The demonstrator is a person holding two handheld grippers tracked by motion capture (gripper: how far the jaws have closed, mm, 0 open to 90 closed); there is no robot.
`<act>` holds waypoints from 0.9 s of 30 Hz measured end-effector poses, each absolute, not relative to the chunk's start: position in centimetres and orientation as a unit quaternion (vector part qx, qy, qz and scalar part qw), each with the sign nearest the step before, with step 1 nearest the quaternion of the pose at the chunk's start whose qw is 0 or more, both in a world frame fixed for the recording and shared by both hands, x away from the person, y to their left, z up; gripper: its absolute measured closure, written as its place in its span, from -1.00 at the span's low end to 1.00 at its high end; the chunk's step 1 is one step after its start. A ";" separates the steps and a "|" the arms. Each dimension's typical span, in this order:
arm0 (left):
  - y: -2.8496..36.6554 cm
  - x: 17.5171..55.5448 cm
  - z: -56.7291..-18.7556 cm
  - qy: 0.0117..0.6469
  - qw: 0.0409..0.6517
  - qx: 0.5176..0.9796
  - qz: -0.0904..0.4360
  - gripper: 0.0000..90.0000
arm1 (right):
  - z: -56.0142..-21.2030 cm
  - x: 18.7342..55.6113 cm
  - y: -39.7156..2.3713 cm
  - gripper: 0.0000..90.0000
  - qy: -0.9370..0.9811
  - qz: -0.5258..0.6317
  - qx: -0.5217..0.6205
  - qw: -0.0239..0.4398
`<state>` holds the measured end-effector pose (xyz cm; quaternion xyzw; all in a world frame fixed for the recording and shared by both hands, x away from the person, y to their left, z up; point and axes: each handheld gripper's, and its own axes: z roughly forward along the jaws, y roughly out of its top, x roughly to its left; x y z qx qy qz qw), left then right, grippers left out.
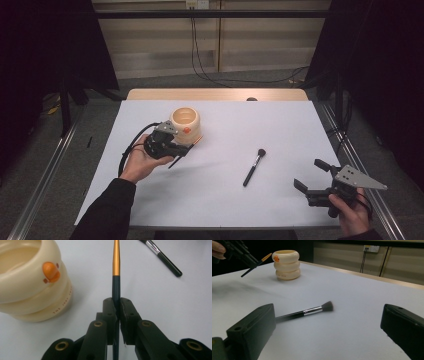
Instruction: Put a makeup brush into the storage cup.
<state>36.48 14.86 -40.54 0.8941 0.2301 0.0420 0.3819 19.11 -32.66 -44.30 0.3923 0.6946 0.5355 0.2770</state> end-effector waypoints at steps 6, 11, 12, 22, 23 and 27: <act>14.9 36.0 -40.5 0.235 0.396 0.886 0.052 0.86 | -44.3 19.1 -32.6 -1.00 0.695 0.535 0.393 0.276; 15.2 35.7 -40.4 0.242 0.430 0.867 0.068 0.86 | -44.3 19.1 -32.7 -1.00 0.696 0.535 0.391 0.277; 15.2 35.7 -40.4 0.243 0.434 0.865 0.068 0.86 | -44.3 19.1 -32.7 -1.00 0.696 0.536 0.390 0.278; 16.0 35.0 -39.7 0.240 0.498 0.827 0.099 0.86 | -44.3 19.2 -32.7 -1.00 0.695 0.536 0.390 0.278; 16.0 35.0 -39.7 0.240 0.503 0.824 0.099 0.86 | -44.3 19.2 -32.7 -1.00 0.695 0.536 0.390 0.278; 16.2 34.7 -39.5 0.242 0.524 0.809 0.114 0.86 | -44.3 19.1 -32.7 -1.00 0.696 0.536 0.390 0.277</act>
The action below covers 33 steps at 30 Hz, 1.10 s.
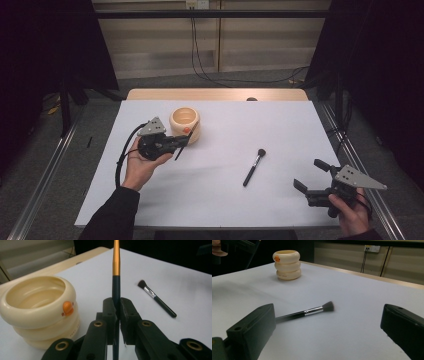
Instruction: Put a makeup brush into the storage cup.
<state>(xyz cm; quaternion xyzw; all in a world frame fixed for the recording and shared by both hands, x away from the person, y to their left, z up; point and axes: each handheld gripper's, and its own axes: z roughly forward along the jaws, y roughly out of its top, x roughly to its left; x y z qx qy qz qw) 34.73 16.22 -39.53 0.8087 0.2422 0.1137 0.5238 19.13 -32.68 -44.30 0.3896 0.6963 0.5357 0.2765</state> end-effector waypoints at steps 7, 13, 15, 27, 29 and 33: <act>17.0 34.5 -39.0 0.252 0.557 0.779 0.142 0.86 | -44.3 19.1 -32.7 -1.00 0.695 0.537 0.391 0.275; 17.7 34.5 -39.1 0.264 0.582 0.756 0.142 0.86 | -44.4 19.2 -32.6 -1.00 0.688 0.545 0.392 0.275; 17.6 34.4 -39.1 0.264 0.581 0.756 0.145 0.86 | -44.4 19.2 -32.6 -1.00 0.686 0.548 0.393 0.272; 18.1 33.6 -39.3 0.276 0.593 0.742 0.147 0.86 | -44.4 19.3 -32.2 -1.00 0.677 0.561 0.394 0.267; 18.2 33.6 -39.2 0.263 0.598 0.744 0.141 0.86 | -44.3 19.3 -32.2 -1.00 0.674 0.562 0.396 0.270; 18.3 33.3 -39.0 0.266 0.598 0.743 0.140 0.86 | -44.4 19.3 -32.4 -1.00 0.678 0.560 0.394 0.268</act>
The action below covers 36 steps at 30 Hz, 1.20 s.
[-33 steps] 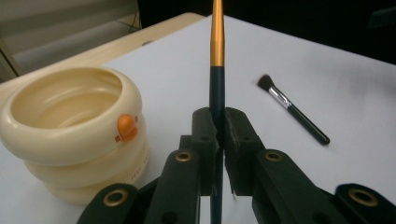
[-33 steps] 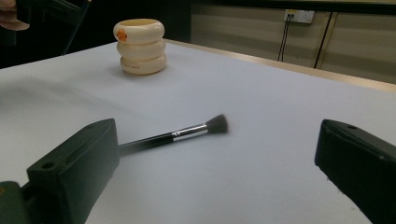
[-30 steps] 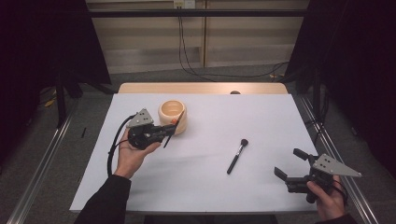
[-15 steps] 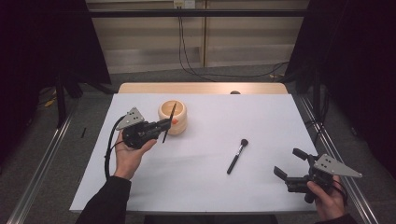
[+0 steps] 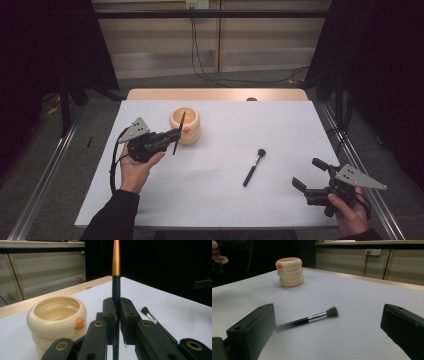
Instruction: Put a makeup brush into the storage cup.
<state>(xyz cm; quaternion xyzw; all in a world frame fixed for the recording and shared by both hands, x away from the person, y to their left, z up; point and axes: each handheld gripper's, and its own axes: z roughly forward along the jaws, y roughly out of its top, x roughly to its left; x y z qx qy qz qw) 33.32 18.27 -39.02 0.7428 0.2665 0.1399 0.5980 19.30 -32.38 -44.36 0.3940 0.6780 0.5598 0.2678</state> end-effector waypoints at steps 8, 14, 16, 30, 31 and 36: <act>17.7 32.5 -38.8 0.262 0.605 0.739 0.137 0.86 | -44.3 19.3 -32.2 -1.00 0.678 0.562 0.393 0.265; 17.5 32.4 -38.7 0.266 0.607 0.736 0.139 0.86 | -44.4 19.4 -32.2 -1.00 0.681 0.557 0.391 0.270; 17.4 32.6 -38.7 0.268 0.609 0.733 0.142 0.86 | -44.4 19.4 -32.2 -1.00 0.680 0.558 0.392 0.270; 17.2 34.5 -38.2 0.277 0.614 0.723 0.157 0.86 | -44.4 19.3 -32.2 -1.00 0.680 0.560 0.391 0.267; 17.1 34.7 -38.1 0.281 0.610 0.723 0.164 0.86 | -44.4 19.3 -32.1 -1.00 0.680 0.560 0.390 0.267; 17.2 35.8 -37.7 0.288 0.613 0.718 0.161 0.86 | -44.4 19.3 -32.2 -1.00 0.679 0.562 0.390 0.266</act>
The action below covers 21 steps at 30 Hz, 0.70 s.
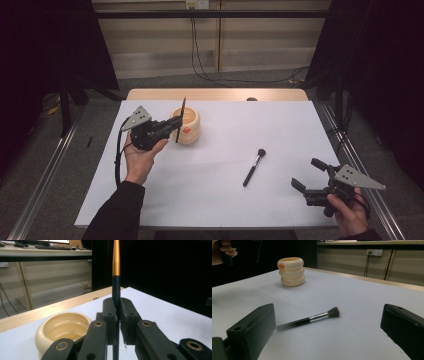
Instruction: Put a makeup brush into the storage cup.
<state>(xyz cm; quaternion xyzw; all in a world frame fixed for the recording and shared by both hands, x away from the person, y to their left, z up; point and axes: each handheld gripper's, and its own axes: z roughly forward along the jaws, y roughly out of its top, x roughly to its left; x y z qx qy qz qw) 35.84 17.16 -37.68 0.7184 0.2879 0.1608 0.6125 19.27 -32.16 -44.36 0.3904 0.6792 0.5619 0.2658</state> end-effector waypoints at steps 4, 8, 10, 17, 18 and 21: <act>17.1 36.4 -37.5 0.283 0.609 0.723 0.162 0.86 | -44.4 19.3 -32.2 -1.00 0.681 0.560 0.389 0.268; 16.7 37.1 -37.0 0.285 0.605 0.724 0.169 0.86 | -44.4 19.3 -32.2 -1.00 0.680 0.560 0.391 0.268; 16.6 37.2 -36.9 0.288 0.611 0.718 0.166 0.86 | -44.4 19.3 -32.2 -1.00 0.680 0.560 0.391 0.268; 16.4 38.3 -35.8 0.299 0.606 0.716 0.178 0.86 | -44.4 19.2 -32.2 -1.00 0.679 0.559 0.392 0.271; 16.4 38.6 -35.7 0.296 0.607 0.716 0.180 0.86 | -44.4 19.2 -32.3 -1.00 0.679 0.559 0.392 0.269; 16.2 38.7 -35.6 0.302 0.608 0.712 0.181 0.86 | -44.4 19.3 -32.3 -1.00 0.678 0.559 0.392 0.270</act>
